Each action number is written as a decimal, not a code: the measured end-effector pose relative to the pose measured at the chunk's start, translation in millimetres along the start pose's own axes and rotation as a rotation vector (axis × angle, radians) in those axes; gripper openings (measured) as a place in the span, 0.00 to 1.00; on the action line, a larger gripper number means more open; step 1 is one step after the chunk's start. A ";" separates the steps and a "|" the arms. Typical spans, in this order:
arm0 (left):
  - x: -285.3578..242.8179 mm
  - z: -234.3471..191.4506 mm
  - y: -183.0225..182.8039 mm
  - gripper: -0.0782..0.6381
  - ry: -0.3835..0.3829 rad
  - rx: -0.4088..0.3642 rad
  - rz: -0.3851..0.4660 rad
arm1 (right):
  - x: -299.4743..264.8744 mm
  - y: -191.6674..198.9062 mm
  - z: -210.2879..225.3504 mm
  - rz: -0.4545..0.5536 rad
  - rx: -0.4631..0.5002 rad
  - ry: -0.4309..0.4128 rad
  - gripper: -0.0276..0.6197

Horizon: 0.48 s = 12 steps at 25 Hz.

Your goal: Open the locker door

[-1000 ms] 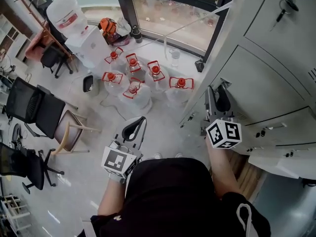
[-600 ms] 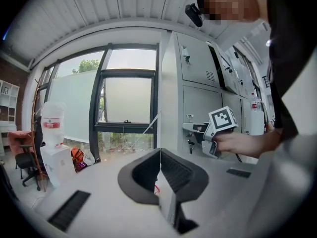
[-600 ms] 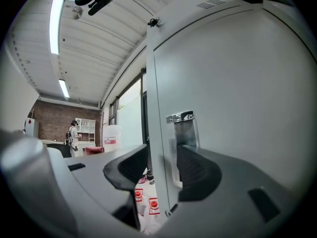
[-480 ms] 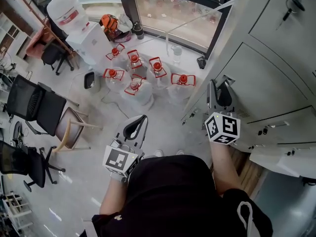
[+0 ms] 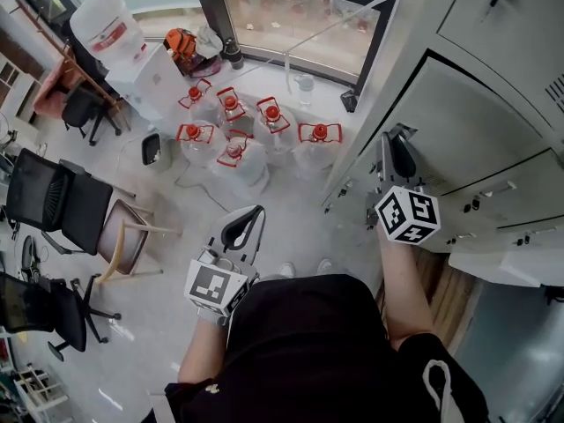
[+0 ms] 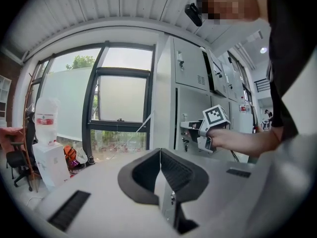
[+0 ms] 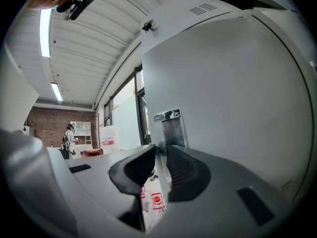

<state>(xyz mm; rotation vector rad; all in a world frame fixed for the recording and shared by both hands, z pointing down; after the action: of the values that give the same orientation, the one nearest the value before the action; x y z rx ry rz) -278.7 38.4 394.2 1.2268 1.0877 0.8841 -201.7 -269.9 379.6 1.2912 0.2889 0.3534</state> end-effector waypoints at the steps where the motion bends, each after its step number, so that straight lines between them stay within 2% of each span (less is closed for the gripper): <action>1: 3.4 -1.3 2.5 0.14 0.010 -0.001 -0.002 | 5.5 0.3 -3.5 0.002 0.001 -0.002 0.17; 5: 12.1 -3.1 12.5 0.14 0.061 0.011 -0.005 | 30.0 2.6 -15.3 0.012 0.021 -0.016 0.18; 12: 9.2 9.6 21.2 0.14 0.213 -0.011 -0.006 | 81.3 5.6 -27.6 0.026 0.055 -0.014 0.19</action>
<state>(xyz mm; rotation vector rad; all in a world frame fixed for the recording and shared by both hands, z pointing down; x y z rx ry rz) -266.1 47.7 413.7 1.1379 1.2528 1.0321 -139.2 -210.8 377.1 1.3518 0.2716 0.3602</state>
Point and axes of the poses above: the fingertips, and each gripper's own axes: x backward along the fingers, z to its right, y out of its underside, the point moved 5 cm from there along x, backward along the fingers, and after that the axes turned 3 degrees about -x, right-handed, at the moved point
